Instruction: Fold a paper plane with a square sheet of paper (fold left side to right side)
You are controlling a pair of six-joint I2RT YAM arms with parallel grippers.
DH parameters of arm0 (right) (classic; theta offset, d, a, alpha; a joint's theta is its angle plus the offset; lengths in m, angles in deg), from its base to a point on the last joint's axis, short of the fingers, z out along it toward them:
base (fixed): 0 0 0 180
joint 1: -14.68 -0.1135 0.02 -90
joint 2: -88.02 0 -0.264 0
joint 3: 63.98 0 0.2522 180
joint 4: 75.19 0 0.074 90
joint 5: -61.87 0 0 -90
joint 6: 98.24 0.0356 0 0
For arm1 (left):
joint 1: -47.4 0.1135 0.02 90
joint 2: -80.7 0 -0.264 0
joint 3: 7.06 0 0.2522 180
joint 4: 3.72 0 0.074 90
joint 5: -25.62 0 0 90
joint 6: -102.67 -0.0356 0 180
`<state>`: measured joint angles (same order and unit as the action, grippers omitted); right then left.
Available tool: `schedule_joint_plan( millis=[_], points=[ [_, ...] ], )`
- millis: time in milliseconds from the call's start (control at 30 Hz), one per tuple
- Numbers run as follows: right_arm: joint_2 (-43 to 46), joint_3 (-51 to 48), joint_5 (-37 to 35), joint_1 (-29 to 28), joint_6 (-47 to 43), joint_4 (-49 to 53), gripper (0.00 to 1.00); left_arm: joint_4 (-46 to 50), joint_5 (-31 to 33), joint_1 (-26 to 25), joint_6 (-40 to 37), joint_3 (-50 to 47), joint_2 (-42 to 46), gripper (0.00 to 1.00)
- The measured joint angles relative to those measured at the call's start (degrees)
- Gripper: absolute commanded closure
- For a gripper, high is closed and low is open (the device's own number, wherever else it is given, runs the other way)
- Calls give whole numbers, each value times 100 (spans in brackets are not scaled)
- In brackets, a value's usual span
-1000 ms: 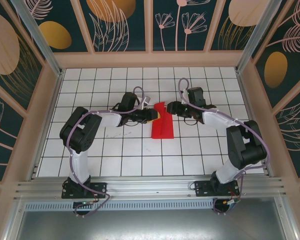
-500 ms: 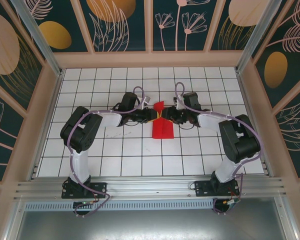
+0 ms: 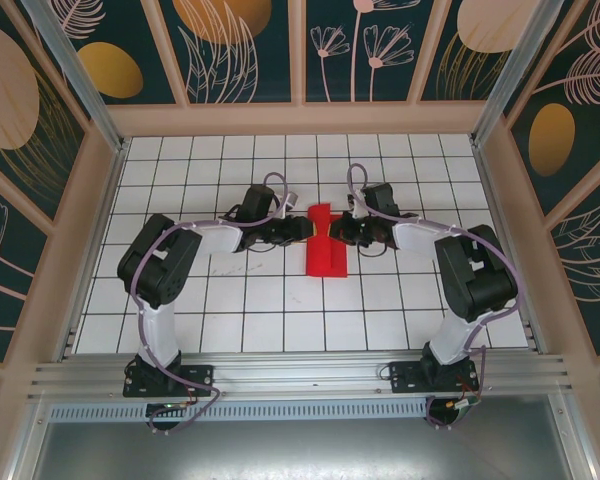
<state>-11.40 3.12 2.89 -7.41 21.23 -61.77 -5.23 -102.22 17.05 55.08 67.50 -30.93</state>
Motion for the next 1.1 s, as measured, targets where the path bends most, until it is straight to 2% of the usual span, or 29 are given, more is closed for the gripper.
schedule_joint_plan(
  millis=[267,367,633,967,1033,1100],
  points=[
    [-138,262,-874,0,-413,647,95,1110,1185,-28,-525,391,223,45],
    [-142,262,-1130,0,-492,811,95,1397,1440,-120,-610,601,149,43],
    [-151,262,-1366,0,-520,885,94,1810,1751,-470,-686,1182,-315,42],
    [-153,262,-1412,0,-562,970,92,2111,2050,-636,-688,1508,-743,49],
    [-153,262,-1412,0,-577,977,90,2159,2070,-643,-695,1547,-765,49],
    [-153,262,-1412,0,-595,977,80,2197,2109,-651,-719,1596,-789,50]
  ],
)
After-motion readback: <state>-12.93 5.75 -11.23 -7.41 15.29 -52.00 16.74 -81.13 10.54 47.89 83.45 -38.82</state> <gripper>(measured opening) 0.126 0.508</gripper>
